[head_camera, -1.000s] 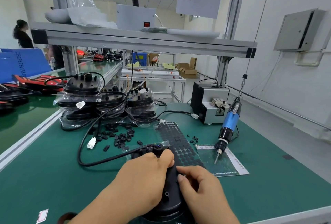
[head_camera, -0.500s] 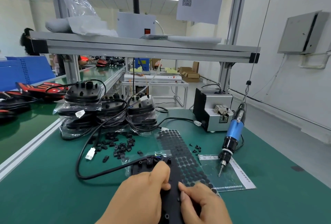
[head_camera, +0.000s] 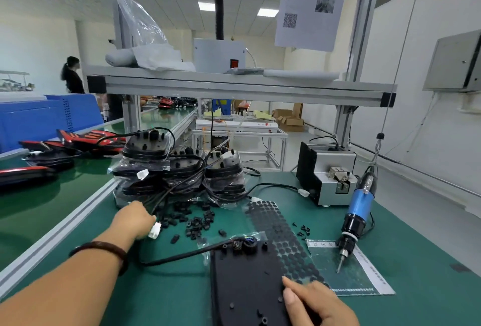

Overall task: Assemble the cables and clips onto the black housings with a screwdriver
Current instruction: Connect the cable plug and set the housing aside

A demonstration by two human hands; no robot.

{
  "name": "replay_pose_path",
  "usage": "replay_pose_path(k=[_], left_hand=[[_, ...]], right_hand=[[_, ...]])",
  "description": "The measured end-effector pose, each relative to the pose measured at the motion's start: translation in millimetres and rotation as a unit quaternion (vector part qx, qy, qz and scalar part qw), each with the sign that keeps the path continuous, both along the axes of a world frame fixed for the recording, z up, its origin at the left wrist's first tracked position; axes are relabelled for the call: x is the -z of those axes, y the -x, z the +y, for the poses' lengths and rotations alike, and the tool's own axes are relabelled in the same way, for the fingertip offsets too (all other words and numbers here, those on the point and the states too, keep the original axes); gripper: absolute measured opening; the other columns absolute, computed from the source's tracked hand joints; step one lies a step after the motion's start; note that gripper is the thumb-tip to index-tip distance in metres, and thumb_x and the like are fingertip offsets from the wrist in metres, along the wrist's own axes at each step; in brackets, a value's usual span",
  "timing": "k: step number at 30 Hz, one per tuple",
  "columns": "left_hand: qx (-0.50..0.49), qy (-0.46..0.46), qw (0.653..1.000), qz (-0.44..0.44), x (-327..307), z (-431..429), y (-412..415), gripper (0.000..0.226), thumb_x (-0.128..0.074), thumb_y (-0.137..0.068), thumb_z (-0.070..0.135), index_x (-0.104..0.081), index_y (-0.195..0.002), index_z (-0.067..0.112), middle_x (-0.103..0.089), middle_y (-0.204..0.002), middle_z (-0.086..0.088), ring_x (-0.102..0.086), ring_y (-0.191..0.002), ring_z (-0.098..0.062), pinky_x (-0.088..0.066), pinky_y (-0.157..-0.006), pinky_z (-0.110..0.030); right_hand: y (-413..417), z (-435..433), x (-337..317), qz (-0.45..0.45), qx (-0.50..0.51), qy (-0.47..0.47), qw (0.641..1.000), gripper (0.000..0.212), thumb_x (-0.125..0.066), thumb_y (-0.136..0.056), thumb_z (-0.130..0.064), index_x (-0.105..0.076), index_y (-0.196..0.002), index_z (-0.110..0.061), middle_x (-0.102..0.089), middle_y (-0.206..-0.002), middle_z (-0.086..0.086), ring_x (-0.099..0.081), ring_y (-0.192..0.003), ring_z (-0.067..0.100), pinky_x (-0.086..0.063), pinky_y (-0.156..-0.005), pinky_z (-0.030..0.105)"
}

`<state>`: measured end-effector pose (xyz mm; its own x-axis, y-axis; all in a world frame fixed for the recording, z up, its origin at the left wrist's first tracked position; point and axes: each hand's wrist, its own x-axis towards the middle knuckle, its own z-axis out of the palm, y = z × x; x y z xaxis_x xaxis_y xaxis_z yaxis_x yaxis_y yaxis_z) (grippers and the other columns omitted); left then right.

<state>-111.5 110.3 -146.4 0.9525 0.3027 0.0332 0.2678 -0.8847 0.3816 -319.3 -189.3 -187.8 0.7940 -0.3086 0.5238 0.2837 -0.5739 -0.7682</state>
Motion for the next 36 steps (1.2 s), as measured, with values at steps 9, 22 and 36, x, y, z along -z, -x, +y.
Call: replay_pose_path(k=[9,22,36], left_hand=[[0.037,0.177,0.959,-0.216,-60.4,-2.6,40.4,0.021,-0.057,-0.095,0.032,-0.069,-0.095,0.016,-0.064,-0.081,0.000,-0.058,-0.078,-0.021,-0.043,-0.065,-0.029],[0.369,0.078,0.844,-0.382,-65.2,-110.9,241.0,0.018,-0.064,-0.080,0.036,-0.071,-0.096,0.033,-0.054,-0.068,0.015,-0.052,-0.059,0.003,-0.046,-0.057,-0.012],[0.411,-0.168,0.875,-0.194,-87.0,-93.5,178.3,0.060,-0.014,-0.087,0.072,-0.015,-0.143,0.053,-0.030,-0.137,0.038,-0.030,-0.129,0.009,-0.014,-0.120,-0.035]], right_hand=[[4.5,-15.6,-49.1,-0.016,-0.020,-0.108,0.994,0.023,-0.071,-0.081,-0.015,-0.076,-0.087,-0.036,-0.063,-0.062,-0.006,-0.055,-0.053,0.006,-0.042,-0.049,0.009],[-11.3,39.8,-182.5,0.094,-0.223,-0.259,0.935,0.026,-0.051,-0.098,-0.037,-0.059,-0.094,-0.012,-0.061,-0.055,-0.005,-0.035,-0.038,0.005,-0.029,-0.040,0.018],[-22.7,-34.2,-145.3,0.196,-0.380,0.033,0.903,0.045,-0.063,-0.086,-0.048,-0.062,-0.065,-0.008,-0.023,-0.053,-0.001,-0.018,-0.048,0.014,-0.023,-0.047,0.015]])
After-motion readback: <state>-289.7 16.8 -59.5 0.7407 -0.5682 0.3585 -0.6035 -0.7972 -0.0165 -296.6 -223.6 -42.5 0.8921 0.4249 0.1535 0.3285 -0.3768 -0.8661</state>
